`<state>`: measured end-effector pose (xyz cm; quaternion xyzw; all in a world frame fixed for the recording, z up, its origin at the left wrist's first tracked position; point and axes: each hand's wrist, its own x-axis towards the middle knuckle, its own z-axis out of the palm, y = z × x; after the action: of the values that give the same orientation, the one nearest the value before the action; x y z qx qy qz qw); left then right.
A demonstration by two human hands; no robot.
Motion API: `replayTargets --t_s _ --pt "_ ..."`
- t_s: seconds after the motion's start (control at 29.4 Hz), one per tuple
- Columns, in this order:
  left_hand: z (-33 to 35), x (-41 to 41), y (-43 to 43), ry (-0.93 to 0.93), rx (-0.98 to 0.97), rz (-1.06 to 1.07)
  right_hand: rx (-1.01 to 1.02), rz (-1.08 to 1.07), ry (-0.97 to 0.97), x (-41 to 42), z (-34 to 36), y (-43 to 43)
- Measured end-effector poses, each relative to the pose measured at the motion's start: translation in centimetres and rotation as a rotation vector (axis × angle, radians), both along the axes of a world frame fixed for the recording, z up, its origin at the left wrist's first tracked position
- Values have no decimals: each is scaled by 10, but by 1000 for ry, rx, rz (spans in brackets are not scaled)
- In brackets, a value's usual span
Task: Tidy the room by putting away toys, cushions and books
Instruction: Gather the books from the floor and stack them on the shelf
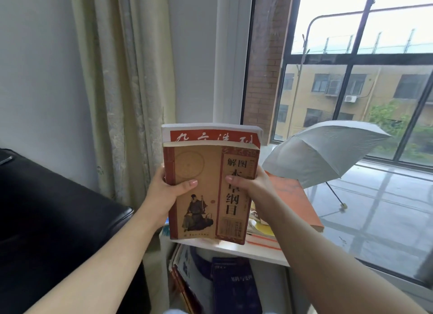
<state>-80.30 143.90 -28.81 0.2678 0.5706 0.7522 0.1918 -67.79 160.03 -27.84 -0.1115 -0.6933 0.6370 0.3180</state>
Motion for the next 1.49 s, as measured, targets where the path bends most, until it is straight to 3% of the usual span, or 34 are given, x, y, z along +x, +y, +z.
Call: replayTargets --t_s 0.17,0.31,0.61,0.71,0.88,1.05,1.29,1.43,1.49 --pt "-5 41 -30 16 36 -33 -91 86 47 39 -4 -27" --pt "-36 64 -46 -45 -73 -32 -56 47 6 71 -36 -46" --pt "-124 81 -58 14 -503 -291 -86 7 -247 129 -134 -50" --pt "-154 78 -59 -15 -636 -288 -75 42 -387 130 -161 -39" --pt "-184 69 -51 -27 -739 -287 -104 51 -566 119 -200 -25" --pt "-201 71 -23 -131 -752 -317 -261 43 -749 111 -229 -3" --pt "-236 69 19 -289 -827 -135 -202 -108 -931 64 -264 1" --pt "-242 69 36 -469 -790 118 -312 113 -995 60 -258 -11" --pt "-241 71 44 -580 -728 210 -264 239 -1045 63 -260 -20"
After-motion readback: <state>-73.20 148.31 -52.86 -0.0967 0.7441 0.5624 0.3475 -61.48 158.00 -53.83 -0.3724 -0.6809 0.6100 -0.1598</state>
